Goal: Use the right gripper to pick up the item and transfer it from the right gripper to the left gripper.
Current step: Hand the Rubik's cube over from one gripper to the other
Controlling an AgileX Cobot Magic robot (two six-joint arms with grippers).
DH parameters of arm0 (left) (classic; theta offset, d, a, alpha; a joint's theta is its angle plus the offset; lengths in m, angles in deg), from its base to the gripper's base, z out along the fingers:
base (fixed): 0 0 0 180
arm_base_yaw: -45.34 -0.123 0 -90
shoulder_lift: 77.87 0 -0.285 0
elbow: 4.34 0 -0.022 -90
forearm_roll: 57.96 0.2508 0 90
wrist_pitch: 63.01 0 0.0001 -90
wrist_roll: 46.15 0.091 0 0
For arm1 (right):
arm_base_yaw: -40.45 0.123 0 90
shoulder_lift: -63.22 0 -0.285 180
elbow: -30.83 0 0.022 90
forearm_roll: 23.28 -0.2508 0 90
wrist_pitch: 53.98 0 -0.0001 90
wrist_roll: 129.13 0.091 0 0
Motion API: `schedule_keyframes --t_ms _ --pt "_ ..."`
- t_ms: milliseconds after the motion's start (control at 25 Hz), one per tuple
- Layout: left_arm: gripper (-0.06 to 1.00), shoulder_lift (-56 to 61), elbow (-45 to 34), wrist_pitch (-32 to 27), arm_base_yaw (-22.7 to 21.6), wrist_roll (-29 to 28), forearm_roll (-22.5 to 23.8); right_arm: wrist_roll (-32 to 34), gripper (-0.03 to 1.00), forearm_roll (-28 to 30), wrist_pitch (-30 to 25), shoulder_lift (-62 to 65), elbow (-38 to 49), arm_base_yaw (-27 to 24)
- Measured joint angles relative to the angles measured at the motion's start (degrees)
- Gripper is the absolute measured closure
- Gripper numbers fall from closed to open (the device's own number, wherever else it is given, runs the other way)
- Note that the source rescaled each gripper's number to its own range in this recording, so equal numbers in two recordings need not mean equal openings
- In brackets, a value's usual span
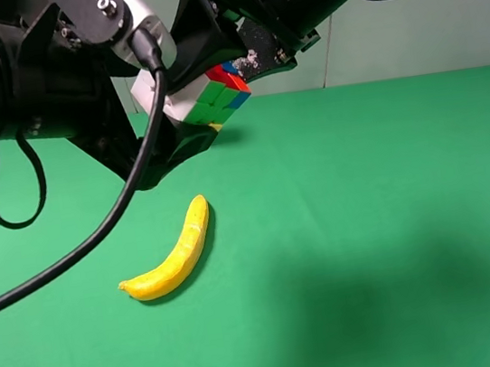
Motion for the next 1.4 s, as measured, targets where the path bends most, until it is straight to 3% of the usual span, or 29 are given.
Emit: schedule_keyframes --t_ms 160,320,600,680,1400 --pt "0.02 0.0 0.0 0.2 0.0 0.2 0.0 -0.2 0.96 -0.1 0.0 0.0 0.0 0.0" --pt "0.15 0.0 0.0 2.4 0.0 0.0 0.0 -0.2 0.96 -0.5 0.5 0.0 -0.1 0.0" --pt "0.67 -0.1 -0.1 3.6 0.2 -2.4 0.0 -0.6 0.96 -1.4 2.1 0.0 -0.3 0.0" --pt "0.93 -0.1 -0.1 3.7 0.4 -3.0 0.0 -0.6 0.96 -1.5 2.7 0.0 -0.4 -0.1" --pt "0.93 -0.1 -0.2 4.2 0.4 -3.3 0.0 -0.6 0.96 -1.5 2.5 0.0 -0.6 -0.2"
